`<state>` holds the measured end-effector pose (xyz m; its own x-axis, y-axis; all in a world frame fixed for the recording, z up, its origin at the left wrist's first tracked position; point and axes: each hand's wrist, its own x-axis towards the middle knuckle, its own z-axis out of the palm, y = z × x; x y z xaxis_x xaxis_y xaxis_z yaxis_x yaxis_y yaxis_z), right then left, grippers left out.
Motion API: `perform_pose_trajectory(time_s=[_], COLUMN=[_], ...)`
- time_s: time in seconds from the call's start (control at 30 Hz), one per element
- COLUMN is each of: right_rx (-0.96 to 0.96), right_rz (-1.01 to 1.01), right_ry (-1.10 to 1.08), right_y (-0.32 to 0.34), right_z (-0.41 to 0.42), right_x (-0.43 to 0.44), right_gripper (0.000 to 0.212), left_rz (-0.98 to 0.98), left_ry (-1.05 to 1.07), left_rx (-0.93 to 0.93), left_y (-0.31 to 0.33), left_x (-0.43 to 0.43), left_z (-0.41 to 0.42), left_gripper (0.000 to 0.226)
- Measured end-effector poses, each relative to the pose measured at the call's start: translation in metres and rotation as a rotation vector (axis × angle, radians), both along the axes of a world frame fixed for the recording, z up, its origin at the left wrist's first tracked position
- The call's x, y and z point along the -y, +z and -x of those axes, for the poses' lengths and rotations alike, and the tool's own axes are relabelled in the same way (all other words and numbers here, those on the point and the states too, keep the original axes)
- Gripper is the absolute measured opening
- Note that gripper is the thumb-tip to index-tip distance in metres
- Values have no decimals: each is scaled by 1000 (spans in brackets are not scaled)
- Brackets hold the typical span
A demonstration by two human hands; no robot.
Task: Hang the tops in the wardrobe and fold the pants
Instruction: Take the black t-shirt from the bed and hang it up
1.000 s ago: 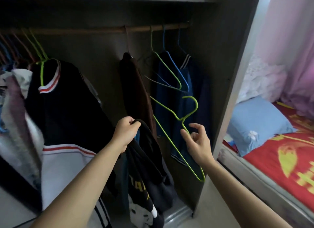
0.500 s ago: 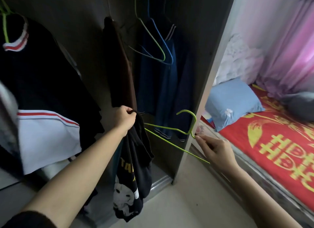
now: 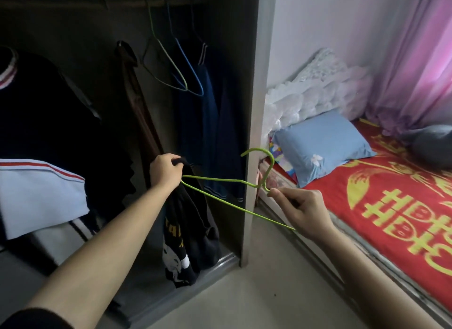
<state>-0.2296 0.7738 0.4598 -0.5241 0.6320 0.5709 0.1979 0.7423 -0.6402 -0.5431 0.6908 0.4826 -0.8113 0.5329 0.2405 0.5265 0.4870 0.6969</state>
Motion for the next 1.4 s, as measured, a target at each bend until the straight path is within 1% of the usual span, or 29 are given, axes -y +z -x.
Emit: perform_pose_trajectory(time_s=[0.07, 0.17, 0.27, 0.33, 0.43, 0.47, 0.53, 0.57, 0.6, 0.67, 0.7, 0.73, 0.77, 0.83, 0.87, 0.9, 0.93, 1.0, 1.07, 1.1, 1.13, 1.2, 1.23, 1.3, 1.4], right_rx=[11, 65, 92, 36, -107, -131, -166, -181, -180, -144, -131, -129, -130, -101, -72, -27, 36, 216, 416, 494, 537, 523, 497, 447, 368], right_rz=[4, 5, 35, 82, 173, 164, 148, 142, 104, -70, -177, -276, -384, -627, -697, -704, -655, -469, -270, -226, -212, -267, -328, -416, -498], right_ry=[31, 47, 29, 0, -65, -80, -82, -79, -100, -242, -336, -414, -462, -433, -368, -273, -176, -65, -39, -20, 7, 66, 74, 45, 19], right_y=[-4, -10, -12, -14, -8, -2, 9, 14, 17, 19, 19, 17, 14, 5, 0, -6, -15, -30, -41, -45, -47, -47, -48, -47, -42], right_z=[0, 5, 11, 14, 19, 20, 22, 22, 22, 22, 21, 20, 20, 19, 19, 21, 23, 30, 38, 42, 46, 53, 56, 63, 81], right_x=[0, -1, -2, -5, -7, -6, -2, 0, 2, 3, 4, 5, 7, 13, 17, 21, 23, 26, 27, 27, 27, 30, 32, 39, 50], right_gripper=[21, 25, 30, 35, 33, 33, 31, 31, 31, 26, 19, 18, 24, 31, 31, 32, 37, 54, 66, 65, 58, 39, 34, 35, 46], left_rz=[16, 66, -2, -70, -181, -164, -41, 1, 18, 3, -14, -27, -40, -65, -76, -84, -93, -133, -204, -241, -271, -299, -305, -307, -328], left_ry=[-87, -271, -379, -425, -486, -500, -551, -587, -617, -579, -539, -506, -482, -454, -440, -424, -412, -409, -425, -424, -417, -388, -365, -306, -245], left_rx=[3, -44, -110, -189, -281, -317, -380, -342, -264, -174, -170, -159, -144, -110, -91, -73, -54, -19, 26, 52, 73, 99, 106, 107, 123], left_y=[2, 9, 22, 33, 43, 44, 46, 48, 50, 51, 51, 50, 51, 54, 58, 61, 65, 73, 80, 83, 85, 90, 91, 93, 93], left_x=[-3, -6, -7, -5, -8, -10, -15, -17, -18, -24, -27, -29, -32, -35, -37, -38, -39, -38, -37, -36, -35, -33, -31, -27, -22], left_z=[-26, -66, -100, -111, -105, -99, -87, -85, -85, -85, -86, -86, -86, -86, -85, -84, -83, -82, -82, -81, -79, -72, -68, -60, -53], left_gripper=[23, 23, 17, 15, 16, 19, 33, 34, 32, 32, 35, 38, 39, 39, 38, 38, 37, 37, 37, 36, 36, 37, 38, 41, 43])
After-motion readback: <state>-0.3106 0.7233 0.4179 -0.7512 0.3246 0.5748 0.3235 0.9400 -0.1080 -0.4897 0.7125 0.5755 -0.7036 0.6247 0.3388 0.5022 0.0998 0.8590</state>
